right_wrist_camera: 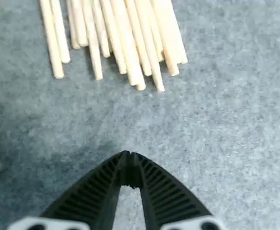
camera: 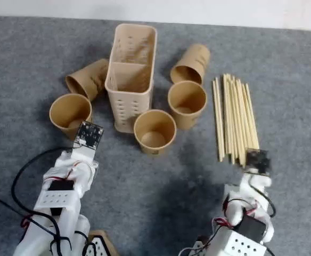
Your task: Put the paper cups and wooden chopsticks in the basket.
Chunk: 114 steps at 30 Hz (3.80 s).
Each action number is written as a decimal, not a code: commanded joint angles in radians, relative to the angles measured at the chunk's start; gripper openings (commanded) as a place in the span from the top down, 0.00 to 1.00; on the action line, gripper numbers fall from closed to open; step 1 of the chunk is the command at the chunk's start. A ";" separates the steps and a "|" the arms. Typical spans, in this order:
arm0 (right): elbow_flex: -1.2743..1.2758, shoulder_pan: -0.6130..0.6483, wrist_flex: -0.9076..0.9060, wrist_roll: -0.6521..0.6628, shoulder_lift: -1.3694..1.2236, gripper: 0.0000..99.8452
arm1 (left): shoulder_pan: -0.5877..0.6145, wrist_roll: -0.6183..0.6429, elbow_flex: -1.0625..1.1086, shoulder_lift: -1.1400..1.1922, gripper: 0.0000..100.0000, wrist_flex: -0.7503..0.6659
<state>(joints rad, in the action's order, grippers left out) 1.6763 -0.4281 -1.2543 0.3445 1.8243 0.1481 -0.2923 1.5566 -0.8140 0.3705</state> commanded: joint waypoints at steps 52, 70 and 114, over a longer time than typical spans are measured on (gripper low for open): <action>-0.871 0.501 0.031 -0.169 -0.846 0.95 | 0.174 0.000 -0.302 -0.012 0.86 0.123; -1.110 0.727 0.031 -0.302 -1.185 0.95 | 0.369 0.048 -1.385 0.275 0.79 0.931; -1.073 0.455 0.068 -0.281 -1.369 0.95 | 0.220 0.017 -2.273 0.812 1.00 1.297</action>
<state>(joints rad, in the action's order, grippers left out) 0.5409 0.0568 -1.2605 0.0545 0.4388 0.4442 -0.2785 -0.4534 0.1235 1.6164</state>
